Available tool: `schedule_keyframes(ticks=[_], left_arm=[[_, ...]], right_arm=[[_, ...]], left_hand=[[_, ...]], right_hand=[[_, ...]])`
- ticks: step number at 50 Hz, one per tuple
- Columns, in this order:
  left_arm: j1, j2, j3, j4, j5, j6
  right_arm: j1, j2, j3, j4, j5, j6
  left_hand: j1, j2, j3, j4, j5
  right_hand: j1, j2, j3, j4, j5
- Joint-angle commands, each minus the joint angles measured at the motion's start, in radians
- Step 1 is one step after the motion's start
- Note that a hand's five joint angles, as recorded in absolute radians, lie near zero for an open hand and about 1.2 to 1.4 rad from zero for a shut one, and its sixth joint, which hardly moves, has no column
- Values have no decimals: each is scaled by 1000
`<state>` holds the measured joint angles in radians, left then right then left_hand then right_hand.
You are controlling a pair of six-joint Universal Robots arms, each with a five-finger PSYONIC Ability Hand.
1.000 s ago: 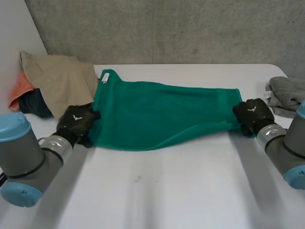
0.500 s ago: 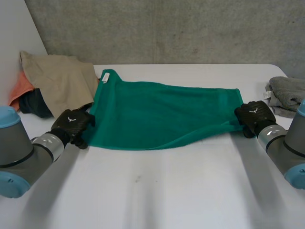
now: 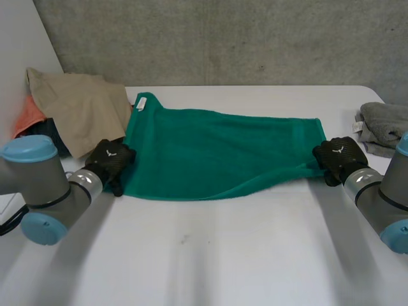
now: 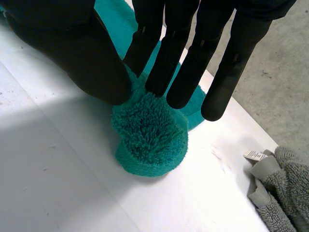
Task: Fold the laundry.
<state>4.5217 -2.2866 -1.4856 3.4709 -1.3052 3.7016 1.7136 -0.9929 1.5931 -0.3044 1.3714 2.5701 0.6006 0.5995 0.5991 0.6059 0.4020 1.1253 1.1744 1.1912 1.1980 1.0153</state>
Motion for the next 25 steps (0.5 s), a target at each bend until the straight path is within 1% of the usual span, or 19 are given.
schedule_keyframes(ticks=[1, 7, 18, 21, 23, 24, 25], left_arm=[[-19, -63, 100, -23, -29, 6], [-26, -71, 149, -44, -42, -3], [-30, -68, 188, -46, -49, -26], [-27, -71, 191, -47, -49, -26], [-27, -73, 189, -47, -48, -25], [-26, -71, 185, -49, -48, -22], [-26, -67, 183, -52, -48, -20]], right_arm=[[0, 0, 1, 2, 0, -2], [-2, -3, -1, 11, 0, -2], [-3, 2, -4, 18, 0, -4], [-3, 2, -7, 18, 0, -4], [-3, 2, -8, 19, 0, -4], [-2, 2, -7, 19, 0, -4], [-2, 2, -7, 19, 0, -4]], left_hand=[[144, 145, 146, 139, 168], [238, 239, 240, 233, 262], [241, 242, 243, 236, 265], [276, 277, 278, 271, 300], [376, 377, 377, 370, 400], [664, 665, 665, 659, 688], [794, 795, 796, 789, 818]], right_hand=[[271, 222, 205, 198, 206], [271, 222, 205, 198, 206], [271, 222, 205, 198, 206], [271, 222, 205, 198, 206], [271, 222, 205, 198, 206], [271, 222, 205, 198, 206], [271, 222, 205, 198, 206]])
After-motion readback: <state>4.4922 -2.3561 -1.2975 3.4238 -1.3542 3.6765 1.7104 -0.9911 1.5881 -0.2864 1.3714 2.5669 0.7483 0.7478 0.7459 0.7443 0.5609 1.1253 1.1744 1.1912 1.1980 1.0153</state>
